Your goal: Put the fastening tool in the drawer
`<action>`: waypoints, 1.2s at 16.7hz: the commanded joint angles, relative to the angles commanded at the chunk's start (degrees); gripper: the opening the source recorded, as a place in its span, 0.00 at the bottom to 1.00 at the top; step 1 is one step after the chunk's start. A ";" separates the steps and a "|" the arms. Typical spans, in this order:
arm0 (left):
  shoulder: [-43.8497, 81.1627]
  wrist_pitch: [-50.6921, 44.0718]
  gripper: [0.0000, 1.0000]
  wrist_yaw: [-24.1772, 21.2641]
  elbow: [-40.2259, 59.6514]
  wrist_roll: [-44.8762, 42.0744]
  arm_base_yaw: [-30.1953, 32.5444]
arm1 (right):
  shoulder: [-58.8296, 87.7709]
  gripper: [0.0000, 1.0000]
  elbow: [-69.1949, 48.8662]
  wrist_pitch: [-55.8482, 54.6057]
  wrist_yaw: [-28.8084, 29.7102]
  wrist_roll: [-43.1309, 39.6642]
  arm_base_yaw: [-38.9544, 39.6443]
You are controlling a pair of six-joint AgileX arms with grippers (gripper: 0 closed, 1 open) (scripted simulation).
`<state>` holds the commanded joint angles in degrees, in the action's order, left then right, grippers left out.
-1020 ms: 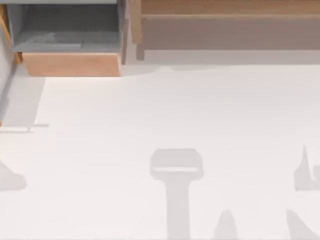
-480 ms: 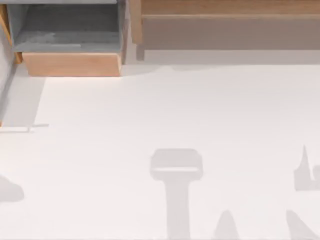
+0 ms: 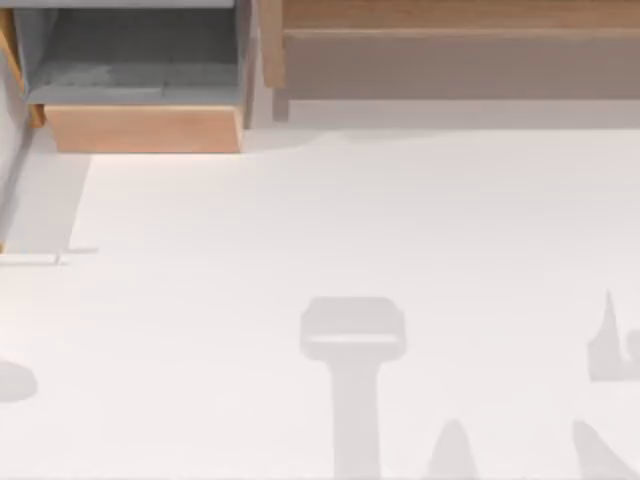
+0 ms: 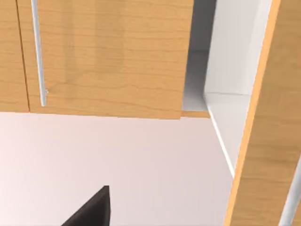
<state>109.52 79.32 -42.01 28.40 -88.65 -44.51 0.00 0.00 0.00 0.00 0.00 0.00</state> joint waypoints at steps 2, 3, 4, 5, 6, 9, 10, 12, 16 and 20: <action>-3.75 -7.72 1.00 1.75 2.64 3.55 -1.30 | 0.00 1.00 0.00 0.00 0.00 0.00 0.00; -5.65 -12.53 1.00 2.82 4.16 6.09 -1.74 | 0.00 1.00 0.00 0.00 0.00 0.00 0.00; -7.45 -17.95 1.00 4.03 5.77 9.15 -1.99 | 0.00 1.00 0.00 0.00 0.00 0.00 0.00; -9.13 -23.90 1.00 5.35 7.44 12.65 -2.02 | 0.00 1.00 0.00 0.00 0.00 0.00 0.00; -10.67 -30.29 1.00 6.77 9.17 16.55 -1.82 | 0.00 1.00 0.00 0.00 0.00 0.00 0.00; -14.26 -51.21 1.00 11.68 14.65 29.90 0.00 | 0.00 1.00 0.00 0.00 0.00 0.00 0.00; -15.12 -58.57 1.00 13.53 16.61 34.73 1.06 | 0.00 1.00 0.00 0.00 0.00 0.00 0.00; -16.28 -73.45 1.00 17.50 20.73 44.70 4.02 | 0.00 1.00 0.00 0.00 0.00 0.00 0.00; -16.31 -100.89 1.00 25.91 29.07 64.38 12.33 | 0.00 1.00 0.00 0.00 0.00 0.00 0.00; -13.63 -122.28 1.00 34.06 36.19 82.22 21.94 | 0.00 1.00 0.00 0.00 0.00 0.00 0.00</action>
<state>95.89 -42.96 -7.95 64.59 -6.43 -22.57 0.00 0.00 0.00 0.00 0.00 0.00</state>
